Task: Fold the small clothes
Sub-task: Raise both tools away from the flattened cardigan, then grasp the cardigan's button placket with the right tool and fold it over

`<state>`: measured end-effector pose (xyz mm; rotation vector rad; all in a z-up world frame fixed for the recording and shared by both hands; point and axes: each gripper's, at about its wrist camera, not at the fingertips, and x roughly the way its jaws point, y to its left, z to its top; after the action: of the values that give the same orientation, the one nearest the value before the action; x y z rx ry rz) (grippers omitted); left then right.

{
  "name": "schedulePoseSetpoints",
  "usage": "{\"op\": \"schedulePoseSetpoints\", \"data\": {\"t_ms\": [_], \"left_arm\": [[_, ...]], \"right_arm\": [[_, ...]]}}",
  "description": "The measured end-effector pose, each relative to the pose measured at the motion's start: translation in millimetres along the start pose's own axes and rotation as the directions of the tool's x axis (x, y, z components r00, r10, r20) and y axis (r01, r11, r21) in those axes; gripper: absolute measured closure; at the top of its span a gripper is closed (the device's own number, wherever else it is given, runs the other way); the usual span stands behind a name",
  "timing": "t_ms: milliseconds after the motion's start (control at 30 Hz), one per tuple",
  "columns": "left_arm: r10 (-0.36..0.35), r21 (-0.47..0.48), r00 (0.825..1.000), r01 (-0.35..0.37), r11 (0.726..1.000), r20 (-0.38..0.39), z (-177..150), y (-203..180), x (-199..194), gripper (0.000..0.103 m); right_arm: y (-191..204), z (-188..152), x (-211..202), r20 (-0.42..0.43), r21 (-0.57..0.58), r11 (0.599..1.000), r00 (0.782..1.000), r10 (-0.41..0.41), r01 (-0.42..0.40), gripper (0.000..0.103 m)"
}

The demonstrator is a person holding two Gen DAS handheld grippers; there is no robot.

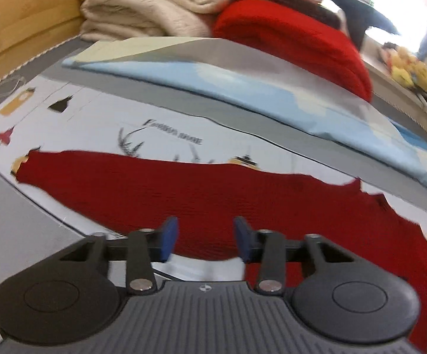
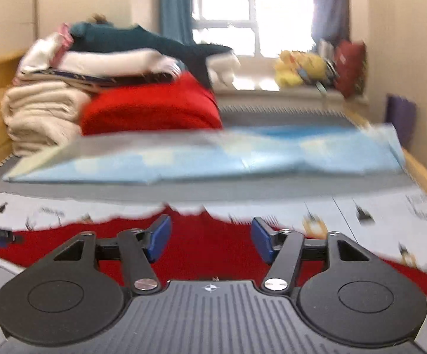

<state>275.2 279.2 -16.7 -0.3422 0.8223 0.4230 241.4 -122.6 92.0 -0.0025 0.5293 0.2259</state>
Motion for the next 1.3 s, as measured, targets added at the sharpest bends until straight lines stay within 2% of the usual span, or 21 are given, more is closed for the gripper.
{"op": "schedulePoseSetpoints", "data": {"t_ms": [67, 167, 200, 267, 333, 367, 433, 533, 600, 667, 733, 900, 933, 967, 1000, 1067, 1133, 1167, 1200, 1233, 1300], "left_arm": [[0.012, -0.030, 1.000, -0.012, 0.999, -0.002, 4.5, 13.1, 3.3, 0.078], [0.043, -0.072, 0.999, -0.044, 0.996, -0.004, 8.6, 33.8, 8.7, 0.078], [0.039, -0.096, 0.999, -0.040, 0.995, -0.011, 9.3, 41.2, 11.0, 0.078], [0.017, -0.177, 0.999, -0.024, 0.984, -0.041, 10.9, 59.3, 21.4, 0.078], [0.021, -0.259, 0.993, -0.050, 0.965, -0.112, 17.6, 78.2, 40.2, 0.078], [0.028, -0.293, 0.991, -0.064, 0.954, -0.127, 22.5, 87.2, 47.4, 0.078], [0.024, -0.349, 0.993, -0.062, 0.935, -0.114, 32.7, 105.7, 57.8, 0.078], [-0.052, -0.427, 0.996, 0.015, 0.904, -0.075, 31.5, 133.2, 70.8, 0.075], [-0.034, -0.506, 0.993, -0.027, 0.862, -0.112, 29.4, 152.8, 85.1, 0.075], [0.001, -0.550, 0.994, -0.061, 0.833, -0.109, 29.2, 168.1, 93.1, 0.060], [0.044, -0.570, 0.989, -0.117, 0.813, -0.141, 29.6, 181.1, 102.8, 0.053], [0.083, -0.632, 0.980, -0.182, 0.753, -0.183, 24.0, 207.7, 119.2, 0.054], [0.081, -0.632, 0.981, -0.177, 0.755, -0.177, 24.1, 208.8, 121.0, 0.056], [0.089, -0.621, 0.982, -0.175, 0.764, -0.167, 25.3, 208.3, 121.2, 0.079], [0.103, -0.600, 0.982, -0.177, 0.780, -0.156, 28.8, 204.8, 119.5, 0.089], [0.164, -0.551, 0.981, -0.196, 0.811, -0.109, 37.4, 188.9, 107.5, 0.090], [0.221, -0.397, 0.975, -0.196, 0.897, 0.017, 57.5, 143.0, 82.3, 0.091], [0.210, -0.325, 0.975, -0.175, 0.929, 0.078, 64.7, 120.2, 70.4, 0.091], [0.159, -0.247, 0.976, -0.119, 0.962, 0.148, 70.4, 90.2, 54.9, 0.092], [0.067, -0.173, 0.976, -0.031, 0.984, 0.207, 72.0, 56.9, 38.0, 0.093], [-0.131, -0.039, 0.960, 0.145, 0.989, 0.247, 63.1, -4.4, 11.1, 0.093]], "right_arm": [[8.7, 1.5, 14.0, 0.024, -0.034, 0.999, 0.999, 0.023, -0.022, 0.037], [7.1, -15.9, 33.2, 0.025, -0.037, 0.999, 0.999, 0.041, -0.040, 0.038], [4.7, -26.1, 39.6, 0.008, -0.030, 0.999, 0.999, 0.044, -0.044, 0.039], [2.4, -39.3, 58.8, -0.109, -0.030, 0.999, 0.994, 0.007, -0.010, 0.047], [-1.4, -34.9, 66.0, -0.140, 0.012, 1.000, 0.990, 0.013, -0.012, 0.049], [-4.6, -29.2, 66.7, -0.134, 0.046, 0.998, 0.990, 0.049, -0.044, 0.051], [-6.2, -18.7, 66.3, -0.115, 0.079, 0.992, 0.987, 0.108, -0.099, 0.054], [-11.1, -11.2, 65.6, -0.096, 0.069, 0.990, 0.986, 0.133, -0.126, 0.057], [-15.9, -12.9, 69.4, -0.117, 0.060, 0.993, 0.987, 0.107, -0.100, 0.057], [-24.9, -16.2, 78.6, -0.160, 0.085, 0.993, 0.983, 0.093, -0.080, 0.057], [-33.8, -21.5, 88.1, -0.197, 0.124, 0.989, 0.974, 0.108, -0.084, 0.057], [-47.6, -33.4, 103.7, -0.243, 0.144, 0.989, 0.968, 0.069, -0.034, 0.057], [-49.0, -36.4, 106.3, -0.255, 0.143, 0.989, 0.965, 0.061, -0.025, 0.057], [-50.1, -39.4, 109.0, -0.270, 0.147, 0.989, 0.961, 0.059, -0.019, 0.057], [-52.1, -41.9, 111.4, -0.283, 0.155, 0.988, 0.957, 0.062, -0.018, 0.057], [-55.9, -46.4, 114.7, -0.304, 0.177, 0.984, 0.950, 0.072, -0.018, 0.057], [-58.4, -49.1, 115.9, -0.317, 0.193, 0.981, 0.945, 0.078, -0.017, 0.057], [-58.6, -50.1, 116.6, -0.321, 0.197, 0.980, 0.944, 0.081, -0.017, 0.057], [-59.1, -50.3, 116.6, -0.322, 0.199, 0.980, 0.943, 0.083, -0.018, 0.057], [-58.5, -50.8, 117.0, -0.324, 0.202, 0.979, 0.942, 0.086, -0.020, 0.057], [-58.6, -51.0, 118.4, -0.325, 0.207, 0.978, 0.941, 0.091, -0.023, 0.057]]}}
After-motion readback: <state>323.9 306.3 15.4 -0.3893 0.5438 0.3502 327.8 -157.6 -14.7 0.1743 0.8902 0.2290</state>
